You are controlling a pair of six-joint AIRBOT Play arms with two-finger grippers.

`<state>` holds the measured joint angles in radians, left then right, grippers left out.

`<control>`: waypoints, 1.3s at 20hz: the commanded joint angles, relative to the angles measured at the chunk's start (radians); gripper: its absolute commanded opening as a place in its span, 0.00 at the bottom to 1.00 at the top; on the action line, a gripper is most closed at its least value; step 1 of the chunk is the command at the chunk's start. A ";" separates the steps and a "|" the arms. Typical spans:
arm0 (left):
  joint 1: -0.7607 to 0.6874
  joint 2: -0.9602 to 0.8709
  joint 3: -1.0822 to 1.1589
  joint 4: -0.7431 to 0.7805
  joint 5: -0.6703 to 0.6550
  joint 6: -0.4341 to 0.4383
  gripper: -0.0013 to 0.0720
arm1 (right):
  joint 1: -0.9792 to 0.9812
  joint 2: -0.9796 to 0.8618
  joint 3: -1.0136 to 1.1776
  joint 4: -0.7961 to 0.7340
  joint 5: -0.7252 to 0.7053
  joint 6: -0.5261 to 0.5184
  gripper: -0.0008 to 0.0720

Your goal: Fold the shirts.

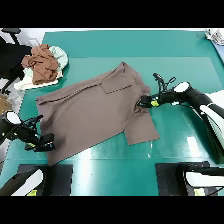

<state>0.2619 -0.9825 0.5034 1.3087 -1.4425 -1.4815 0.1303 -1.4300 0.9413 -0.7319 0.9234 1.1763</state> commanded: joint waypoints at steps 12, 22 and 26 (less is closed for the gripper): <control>0.000 -0.008 0.164 0.087 -0.054 -0.014 0.52 | 0.000 0.062 0.000 -0.002 0.038 0.000 0.04; 0.000 0.016 0.039 0.147 -0.032 -0.082 0.84 | 0.000 0.062 0.000 -0.003 0.041 -0.001 0.04; 0.000 0.012 0.016 0.052 0.057 -0.081 0.84 | 0.000 0.062 0.000 -0.002 0.054 -0.001 0.04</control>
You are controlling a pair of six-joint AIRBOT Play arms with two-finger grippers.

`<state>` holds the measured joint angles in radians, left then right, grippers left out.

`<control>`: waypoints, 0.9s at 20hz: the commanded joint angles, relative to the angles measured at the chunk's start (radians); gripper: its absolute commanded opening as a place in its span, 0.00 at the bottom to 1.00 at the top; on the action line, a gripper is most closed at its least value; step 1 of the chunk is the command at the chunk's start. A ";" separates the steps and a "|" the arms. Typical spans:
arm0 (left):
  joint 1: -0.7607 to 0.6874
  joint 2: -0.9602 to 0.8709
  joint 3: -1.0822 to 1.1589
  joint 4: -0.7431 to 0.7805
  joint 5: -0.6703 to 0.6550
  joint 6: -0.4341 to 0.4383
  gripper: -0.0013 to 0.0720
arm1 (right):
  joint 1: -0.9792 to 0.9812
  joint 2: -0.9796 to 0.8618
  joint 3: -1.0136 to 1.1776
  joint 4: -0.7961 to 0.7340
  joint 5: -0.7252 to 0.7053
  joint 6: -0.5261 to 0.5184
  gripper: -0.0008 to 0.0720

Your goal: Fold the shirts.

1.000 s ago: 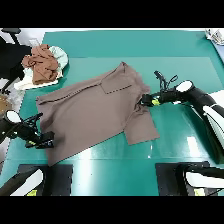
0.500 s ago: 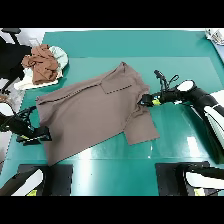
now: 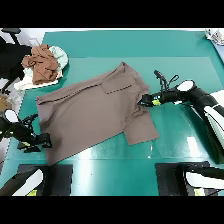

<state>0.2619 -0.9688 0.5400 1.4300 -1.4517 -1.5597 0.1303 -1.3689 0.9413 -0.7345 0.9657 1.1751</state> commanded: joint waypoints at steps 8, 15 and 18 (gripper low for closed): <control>0.000 -0.001 -0.025 -0.177 0.150 0.049 0.11 | 0.000 0.063 -0.002 -0.001 0.018 0.000 0.04; 0.000 0.076 0.244 -0.214 -0.075 0.040 0.06 | -0.004 0.105 -0.002 -0.028 0.095 0.002 0.04; 0.000 0.173 0.294 -0.204 -0.077 -0.031 0.06 | -0.051 0.221 -0.016 -0.027 0.121 0.065 0.03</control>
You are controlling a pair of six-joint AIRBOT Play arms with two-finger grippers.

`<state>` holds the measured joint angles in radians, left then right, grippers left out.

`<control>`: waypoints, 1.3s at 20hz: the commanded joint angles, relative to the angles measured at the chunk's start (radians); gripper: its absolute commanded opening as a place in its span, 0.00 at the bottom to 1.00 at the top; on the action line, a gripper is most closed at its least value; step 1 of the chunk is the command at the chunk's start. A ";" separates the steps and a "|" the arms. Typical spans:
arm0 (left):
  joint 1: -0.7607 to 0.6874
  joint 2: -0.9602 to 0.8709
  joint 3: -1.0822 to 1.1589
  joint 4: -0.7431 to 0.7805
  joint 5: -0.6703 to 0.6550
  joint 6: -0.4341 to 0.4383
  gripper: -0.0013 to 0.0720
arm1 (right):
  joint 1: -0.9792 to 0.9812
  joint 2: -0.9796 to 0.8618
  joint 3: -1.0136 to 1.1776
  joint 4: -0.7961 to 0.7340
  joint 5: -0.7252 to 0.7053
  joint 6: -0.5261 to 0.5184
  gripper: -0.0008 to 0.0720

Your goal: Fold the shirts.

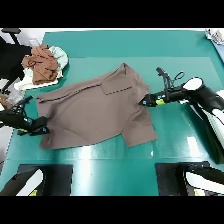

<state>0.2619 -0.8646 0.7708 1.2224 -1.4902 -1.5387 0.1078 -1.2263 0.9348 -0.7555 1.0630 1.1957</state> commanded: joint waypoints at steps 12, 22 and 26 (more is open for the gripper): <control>-0.113 0.113 0.066 -0.243 -0.019 -0.148 0.06 | -0.169 0.943 -0.406 -0.145 -0.037 0.486 0.03; -0.169 0.195 0.182 0.019 0.246 -0.376 0.05 | -0.143 0.813 -0.381 -0.339 -0.200 0.568 0.03; -0.169 0.177 0.182 0.033 0.411 -0.402 0.05 | -0.128 0.551 -0.257 -0.340 -0.240 0.512 0.03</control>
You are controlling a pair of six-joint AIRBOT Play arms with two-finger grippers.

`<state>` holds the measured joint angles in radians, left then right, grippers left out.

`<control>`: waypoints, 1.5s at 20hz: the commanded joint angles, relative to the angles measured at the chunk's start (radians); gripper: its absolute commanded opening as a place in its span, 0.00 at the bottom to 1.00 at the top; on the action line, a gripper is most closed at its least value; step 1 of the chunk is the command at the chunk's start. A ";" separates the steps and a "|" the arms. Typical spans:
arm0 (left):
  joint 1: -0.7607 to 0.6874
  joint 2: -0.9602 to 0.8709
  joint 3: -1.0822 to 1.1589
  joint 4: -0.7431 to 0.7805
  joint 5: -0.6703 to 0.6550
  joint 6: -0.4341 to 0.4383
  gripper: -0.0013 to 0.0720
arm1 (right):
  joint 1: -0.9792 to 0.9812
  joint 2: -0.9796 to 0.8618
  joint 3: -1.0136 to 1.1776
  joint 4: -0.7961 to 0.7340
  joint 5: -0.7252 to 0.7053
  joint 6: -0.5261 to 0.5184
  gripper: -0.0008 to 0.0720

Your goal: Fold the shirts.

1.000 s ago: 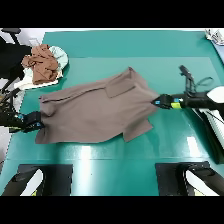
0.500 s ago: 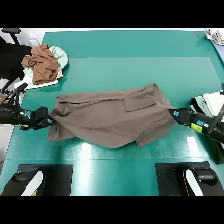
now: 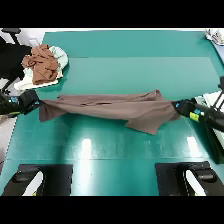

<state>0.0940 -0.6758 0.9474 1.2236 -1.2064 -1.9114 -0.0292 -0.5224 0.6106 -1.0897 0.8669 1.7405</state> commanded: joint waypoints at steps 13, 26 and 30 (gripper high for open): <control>-0.001 -0.436 0.005 -0.027 0.360 0.088 0.06 | 0.009 -0.768 0.432 -0.003 0.003 -0.164 0.04; -0.001 -0.614 0.014 -0.031 0.526 0.115 0.53 | 0.006 -1.030 0.633 -0.003 -0.036 -0.280 0.38; -0.001 -0.596 0.117 -0.026 0.417 0.212 0.53 | -0.056 -0.960 0.718 -0.006 0.085 -0.356 0.69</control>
<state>0.0933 -1.2808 1.0073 1.1942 -0.7326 -1.7676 -0.0505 -1.5150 1.2785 -1.0935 0.8711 1.4460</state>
